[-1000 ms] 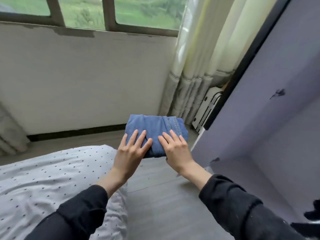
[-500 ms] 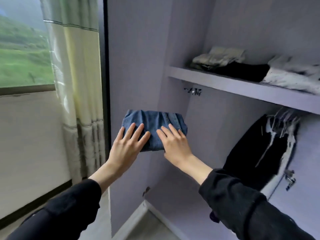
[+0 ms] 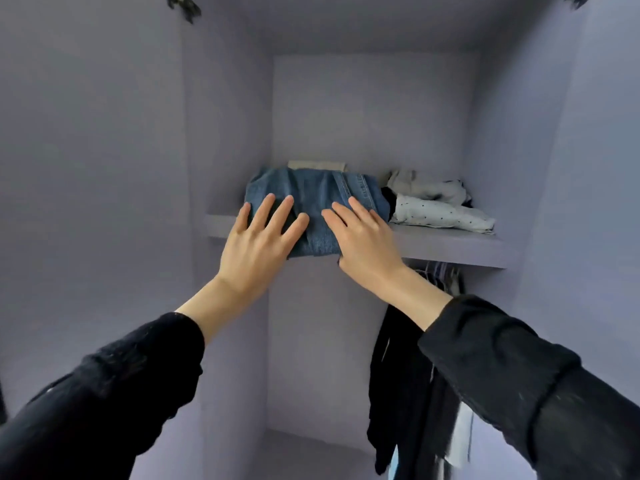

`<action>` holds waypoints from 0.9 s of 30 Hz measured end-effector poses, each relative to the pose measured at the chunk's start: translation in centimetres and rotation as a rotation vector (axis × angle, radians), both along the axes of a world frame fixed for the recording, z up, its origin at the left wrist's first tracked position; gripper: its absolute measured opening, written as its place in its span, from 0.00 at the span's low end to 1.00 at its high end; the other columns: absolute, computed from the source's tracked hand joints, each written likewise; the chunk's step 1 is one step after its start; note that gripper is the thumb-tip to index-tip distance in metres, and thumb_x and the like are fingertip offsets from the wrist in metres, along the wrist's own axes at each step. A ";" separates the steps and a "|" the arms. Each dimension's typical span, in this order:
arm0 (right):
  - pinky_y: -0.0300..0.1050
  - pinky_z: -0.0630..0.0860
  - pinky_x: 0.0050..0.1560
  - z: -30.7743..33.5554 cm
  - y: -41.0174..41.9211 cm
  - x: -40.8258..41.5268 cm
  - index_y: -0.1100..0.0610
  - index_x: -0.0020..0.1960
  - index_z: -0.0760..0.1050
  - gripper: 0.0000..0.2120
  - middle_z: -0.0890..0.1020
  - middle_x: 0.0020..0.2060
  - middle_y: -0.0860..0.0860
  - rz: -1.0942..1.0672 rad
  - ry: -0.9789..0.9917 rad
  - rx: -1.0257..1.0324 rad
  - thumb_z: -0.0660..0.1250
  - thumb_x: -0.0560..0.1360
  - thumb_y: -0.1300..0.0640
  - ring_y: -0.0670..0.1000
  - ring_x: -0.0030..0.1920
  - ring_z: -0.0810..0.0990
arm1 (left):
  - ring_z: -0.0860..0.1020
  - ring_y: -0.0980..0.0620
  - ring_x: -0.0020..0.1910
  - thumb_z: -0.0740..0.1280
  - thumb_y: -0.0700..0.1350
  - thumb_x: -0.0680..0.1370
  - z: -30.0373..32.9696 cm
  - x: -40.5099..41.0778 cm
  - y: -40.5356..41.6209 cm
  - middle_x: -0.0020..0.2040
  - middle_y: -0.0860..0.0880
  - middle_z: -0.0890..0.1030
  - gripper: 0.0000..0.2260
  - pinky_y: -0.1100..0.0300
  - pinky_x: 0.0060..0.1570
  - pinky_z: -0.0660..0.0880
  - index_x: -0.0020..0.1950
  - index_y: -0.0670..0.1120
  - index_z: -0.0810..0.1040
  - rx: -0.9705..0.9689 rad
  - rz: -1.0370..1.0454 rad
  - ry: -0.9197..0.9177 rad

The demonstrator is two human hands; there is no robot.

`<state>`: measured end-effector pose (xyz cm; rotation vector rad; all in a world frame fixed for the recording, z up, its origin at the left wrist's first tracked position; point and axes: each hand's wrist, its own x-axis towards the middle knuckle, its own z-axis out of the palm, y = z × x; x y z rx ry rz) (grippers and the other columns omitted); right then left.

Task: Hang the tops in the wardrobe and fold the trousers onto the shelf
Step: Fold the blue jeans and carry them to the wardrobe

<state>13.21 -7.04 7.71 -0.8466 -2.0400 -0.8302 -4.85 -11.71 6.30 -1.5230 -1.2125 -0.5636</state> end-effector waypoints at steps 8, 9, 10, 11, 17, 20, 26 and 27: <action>0.63 0.67 0.63 7.3 9.5 7.7 0.62 0.69 0.68 0.30 0.72 0.67 0.60 -0.285 -0.062 0.030 0.68 0.68 0.71 0.63 0.71 0.65 | 0.74 0.36 0.62 0.72 0.30 0.64 6.5 7.3 13.7 0.63 0.37 0.75 0.31 0.38 0.55 0.73 0.63 0.44 0.66 0.067 -0.182 -0.020; 0.62 0.66 0.65 7.8 10.6 8.5 0.62 0.70 0.66 0.30 0.70 0.68 0.59 -0.313 -0.072 0.029 0.67 0.69 0.70 0.63 0.72 0.63 | 0.74 0.35 0.62 0.73 0.31 0.63 7.0 8.2 14.9 0.63 0.37 0.75 0.32 0.38 0.55 0.72 0.63 0.44 0.66 0.067 -0.189 -0.021; 0.61 0.65 0.65 8.2 12.4 9.6 0.62 0.70 0.66 0.30 0.70 0.68 0.60 -0.335 -0.077 0.041 0.68 0.69 0.70 0.63 0.72 0.63 | 0.74 0.35 0.62 0.73 0.31 0.63 7.6 9.3 16.9 0.64 0.37 0.75 0.32 0.37 0.55 0.72 0.63 0.44 0.65 0.072 -0.198 -0.017; 0.62 0.66 0.65 8.6 14.3 10.7 0.62 0.70 0.67 0.31 0.71 0.68 0.60 -0.352 -0.076 0.058 0.69 0.68 0.69 0.63 0.71 0.64 | 0.74 0.35 0.62 0.74 0.32 0.63 8.1 10.4 19.1 0.64 0.37 0.75 0.33 0.37 0.56 0.72 0.63 0.44 0.65 0.079 -0.208 -0.013; 0.58 0.60 0.71 12.2 23.7 16.0 0.59 0.74 0.58 0.31 0.63 0.73 0.57 -0.512 -0.153 0.026 0.65 0.74 0.64 0.59 0.75 0.56 | 0.75 0.37 0.61 0.78 0.36 0.60 10.9 16.6 30.7 0.63 0.38 0.75 0.37 0.39 0.54 0.74 0.64 0.45 0.64 0.042 -0.191 -0.029; 0.56 0.56 0.72 13.2 28.2 18.2 0.56 0.76 0.53 0.32 0.59 0.75 0.55 -0.569 -0.146 -0.005 0.62 0.76 0.62 0.58 0.76 0.52 | 0.72 0.39 0.65 0.77 0.38 0.62 11.8 19.4 35.4 0.67 0.39 0.73 0.38 0.40 0.59 0.72 0.66 0.46 0.62 0.021 -0.204 -0.072; 0.52 0.61 0.70 9.7 37.0 21.8 0.50 0.76 0.55 0.31 0.62 0.73 0.52 -0.589 -0.146 -0.441 0.61 0.76 0.62 0.54 0.73 0.59 | 0.48 0.48 0.76 0.61 0.38 0.76 10.5 21.8 44.1 0.78 0.49 0.50 0.34 0.48 0.74 0.50 0.77 0.54 0.49 -0.715 -0.309 -0.096; 0.50 0.66 0.67 9.1 37.8 22.2 0.48 0.75 0.59 0.30 0.67 0.71 0.51 -0.538 -0.116 -0.574 0.60 0.75 0.63 0.54 0.70 0.64 | 0.52 0.49 0.76 0.60 0.37 0.76 10.2 21.8 45.0 0.77 0.49 0.54 0.32 0.50 0.73 0.54 0.76 0.55 0.52 -0.842 -0.361 -0.133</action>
